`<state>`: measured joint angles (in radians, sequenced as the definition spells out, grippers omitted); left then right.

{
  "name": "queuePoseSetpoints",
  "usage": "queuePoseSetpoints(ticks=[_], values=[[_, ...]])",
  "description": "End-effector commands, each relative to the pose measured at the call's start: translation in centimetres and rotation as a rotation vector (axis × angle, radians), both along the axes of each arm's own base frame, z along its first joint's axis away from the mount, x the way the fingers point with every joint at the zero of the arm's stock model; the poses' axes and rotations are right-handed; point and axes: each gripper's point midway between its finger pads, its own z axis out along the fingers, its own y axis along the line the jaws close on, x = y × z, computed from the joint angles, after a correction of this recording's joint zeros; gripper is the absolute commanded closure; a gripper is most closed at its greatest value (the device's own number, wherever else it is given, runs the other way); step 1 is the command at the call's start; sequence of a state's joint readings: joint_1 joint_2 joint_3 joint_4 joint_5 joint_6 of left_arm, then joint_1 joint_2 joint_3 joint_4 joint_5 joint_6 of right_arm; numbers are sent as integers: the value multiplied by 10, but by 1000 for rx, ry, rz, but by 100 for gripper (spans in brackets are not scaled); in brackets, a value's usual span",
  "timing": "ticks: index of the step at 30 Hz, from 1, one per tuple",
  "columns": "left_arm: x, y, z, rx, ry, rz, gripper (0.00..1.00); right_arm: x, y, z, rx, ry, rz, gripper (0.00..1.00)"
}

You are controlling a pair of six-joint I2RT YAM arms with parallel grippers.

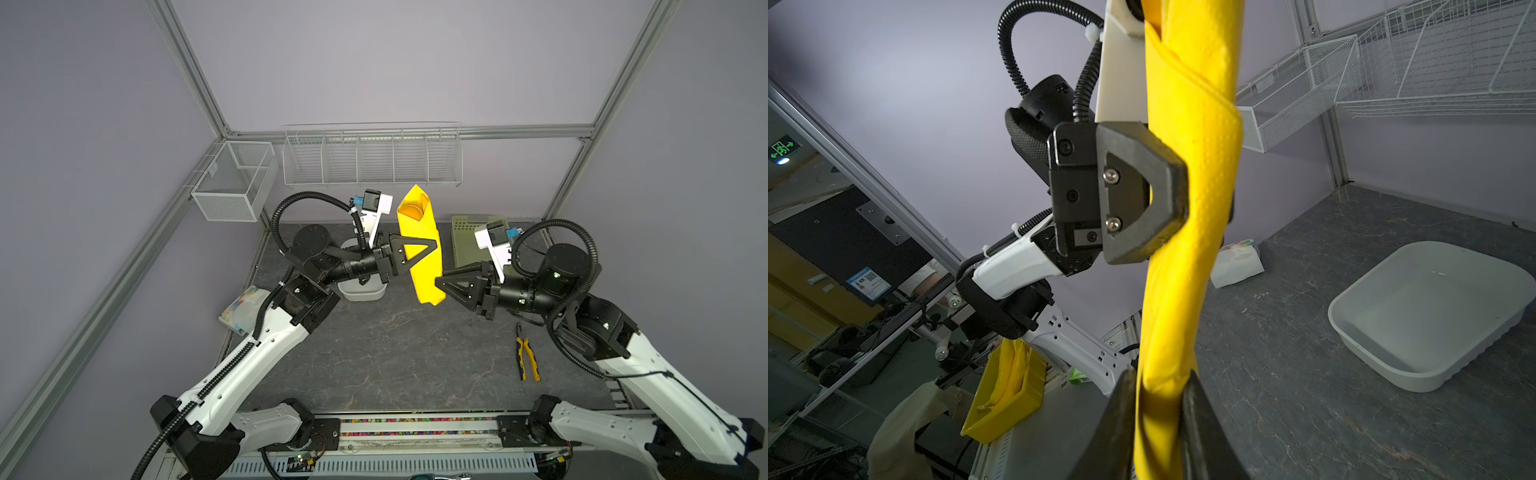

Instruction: Place the utensils on the paper napkin and roll it up

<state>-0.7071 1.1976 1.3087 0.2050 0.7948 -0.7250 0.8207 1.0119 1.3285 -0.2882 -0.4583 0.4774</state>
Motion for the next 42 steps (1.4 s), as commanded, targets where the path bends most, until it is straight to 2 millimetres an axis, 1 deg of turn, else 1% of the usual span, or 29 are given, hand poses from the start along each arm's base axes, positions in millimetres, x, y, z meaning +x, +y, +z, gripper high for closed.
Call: queuePoseSetpoints(ticks=[1,3,6,7,13,15,17,21,24,26,33,37,42], values=[[-2,2,5,-15,-24,-3,94,-2,-1,2,5,-28,0,82],[-2,2,6,-18,-29,0,94,-2,-2,2,5,-30,-4,85],[-3,4,8,-26,-37,4,94,1,-2,-2,-9,-19,-21,93],[-3,4,8,-28,-38,5,93,3,-2,-3,-16,-14,-29,94],[-3,5,7,-31,-39,13,91,8,-5,-9,-43,-32,-64,93],[-3,6,7,-32,-41,19,87,7,-7,-8,-42,-48,-65,93],[-1,7,7,-32,-40,32,79,6,-9,-7,-42,-59,-70,93],[3,8,3,-14,-38,66,69,7,-11,-8,-53,-70,-84,93],[11,9,-5,19,-26,119,63,8,-14,-10,-69,-80,-97,93],[18,12,-14,61,-13,174,60,11,-18,-14,-93,-86,-129,93],[31,29,-46,186,19,329,56,28,-33,-28,-180,-112,-207,93],[33,39,-59,240,29,388,56,43,-42,-36,-222,-115,-234,94],[31,50,-66,277,25,431,55,67,-50,-51,-296,-126,-271,94]])
